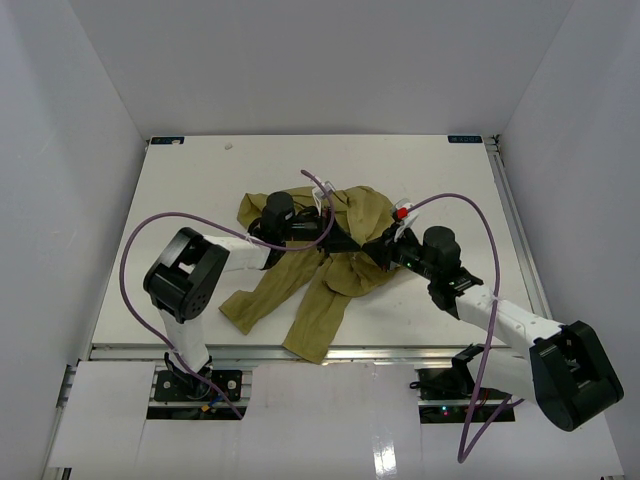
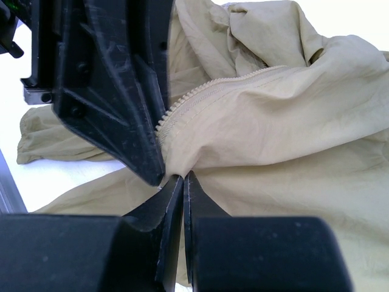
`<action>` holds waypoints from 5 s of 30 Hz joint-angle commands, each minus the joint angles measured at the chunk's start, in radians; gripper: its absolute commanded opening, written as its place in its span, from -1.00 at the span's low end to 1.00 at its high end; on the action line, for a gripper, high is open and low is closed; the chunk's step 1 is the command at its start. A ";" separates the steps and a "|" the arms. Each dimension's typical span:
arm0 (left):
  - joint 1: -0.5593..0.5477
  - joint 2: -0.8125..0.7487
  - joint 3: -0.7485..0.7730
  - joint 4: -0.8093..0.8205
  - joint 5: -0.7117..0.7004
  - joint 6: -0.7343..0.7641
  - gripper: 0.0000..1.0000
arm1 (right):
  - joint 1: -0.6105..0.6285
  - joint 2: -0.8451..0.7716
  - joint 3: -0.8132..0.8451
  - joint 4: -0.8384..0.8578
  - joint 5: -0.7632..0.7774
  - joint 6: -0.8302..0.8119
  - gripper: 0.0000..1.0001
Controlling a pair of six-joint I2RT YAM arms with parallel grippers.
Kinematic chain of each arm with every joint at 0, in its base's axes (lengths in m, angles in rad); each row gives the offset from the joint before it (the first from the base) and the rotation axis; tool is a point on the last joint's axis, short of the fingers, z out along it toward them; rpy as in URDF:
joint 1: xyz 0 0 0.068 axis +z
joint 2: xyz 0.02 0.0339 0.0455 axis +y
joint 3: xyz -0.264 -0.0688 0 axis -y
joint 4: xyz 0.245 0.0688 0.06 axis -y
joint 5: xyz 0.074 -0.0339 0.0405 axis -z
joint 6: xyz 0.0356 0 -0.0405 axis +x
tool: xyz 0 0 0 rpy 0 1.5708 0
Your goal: Zip up the jacket
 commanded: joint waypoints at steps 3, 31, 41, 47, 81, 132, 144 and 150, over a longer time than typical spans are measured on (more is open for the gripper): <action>-0.002 -0.004 0.042 0.007 0.041 -0.018 -0.98 | -0.004 -0.013 0.041 0.012 -0.007 -0.042 -0.75; 0.028 -0.056 0.117 -0.039 0.292 -0.093 -1.00 | -0.074 -0.202 -0.092 0.107 -0.363 -0.005 -0.01; 0.028 -0.048 0.114 0.024 0.319 -0.144 -1.00 | -0.073 -0.142 -0.073 0.129 -0.353 -0.025 -0.19; 0.028 -0.026 0.098 0.140 0.340 -0.223 -1.00 | -0.076 -0.054 -0.032 0.130 -0.359 -0.076 -0.09; 0.031 0.094 0.095 0.477 0.394 -0.474 -1.00 | -0.075 0.002 -0.019 0.266 -0.498 -0.076 -0.09; 0.034 0.136 0.109 0.690 0.386 -0.634 -1.00 | -0.061 0.125 0.002 0.333 -0.562 -0.030 -0.39; 0.034 0.137 0.118 0.709 0.387 -0.652 -1.00 | -0.058 0.128 0.001 0.340 -0.586 -0.025 -0.85; 0.057 0.125 0.101 0.707 0.373 -0.646 -0.32 | -0.055 0.112 -0.002 0.329 -0.541 -0.015 -0.85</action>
